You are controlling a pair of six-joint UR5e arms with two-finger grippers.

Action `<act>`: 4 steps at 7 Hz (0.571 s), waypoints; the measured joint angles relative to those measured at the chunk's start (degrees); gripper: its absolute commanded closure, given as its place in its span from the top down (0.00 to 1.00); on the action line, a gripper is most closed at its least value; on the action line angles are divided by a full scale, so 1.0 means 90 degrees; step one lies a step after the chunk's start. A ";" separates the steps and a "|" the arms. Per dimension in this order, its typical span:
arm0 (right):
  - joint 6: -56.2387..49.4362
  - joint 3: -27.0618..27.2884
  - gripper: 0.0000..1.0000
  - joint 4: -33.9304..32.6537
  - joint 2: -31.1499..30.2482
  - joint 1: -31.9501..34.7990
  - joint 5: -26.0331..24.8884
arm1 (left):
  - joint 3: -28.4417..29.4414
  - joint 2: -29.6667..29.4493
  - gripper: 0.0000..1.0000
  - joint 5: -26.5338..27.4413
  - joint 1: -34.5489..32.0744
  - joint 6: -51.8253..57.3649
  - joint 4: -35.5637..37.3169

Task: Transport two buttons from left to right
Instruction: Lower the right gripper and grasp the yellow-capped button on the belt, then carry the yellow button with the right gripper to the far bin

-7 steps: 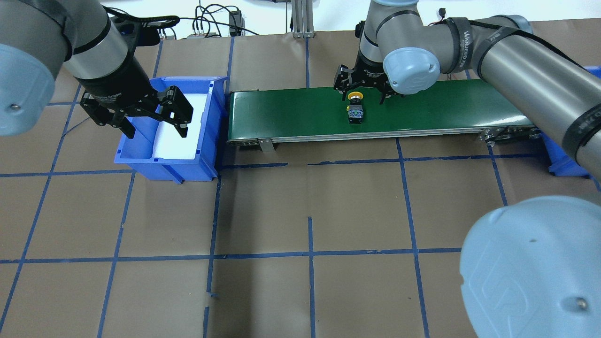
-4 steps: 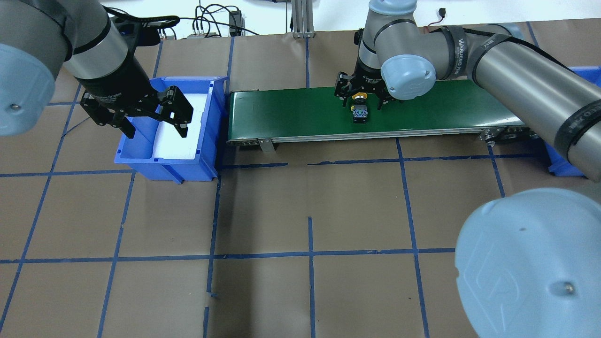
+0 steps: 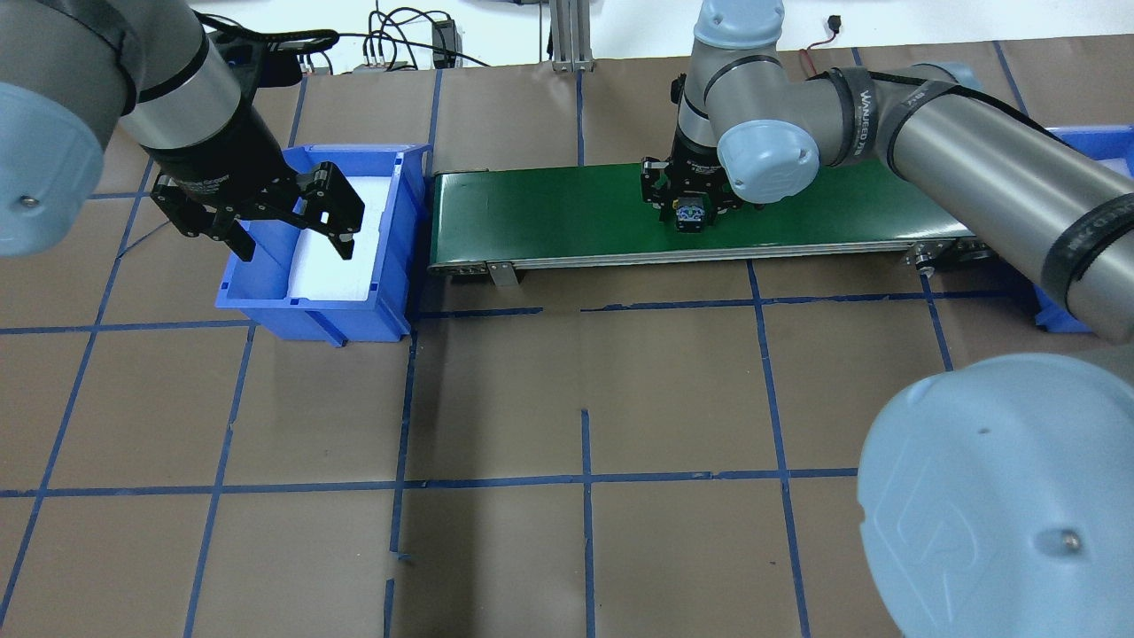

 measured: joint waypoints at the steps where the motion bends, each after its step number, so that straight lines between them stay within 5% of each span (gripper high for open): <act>1: -0.0003 -0.0032 0.06 0.0097 -0.0026 -0.0008 -0.0066 | 0.0000 0.0000 1.00 0.0000 0.0001 0.0000 0.0000; 4: -0.0606 -0.0527 0.07 0.1321 -0.0695 -0.0485 -0.0171 | 0.0000 0.0002 1.00 0.0002 0.0004 0.0000 0.0000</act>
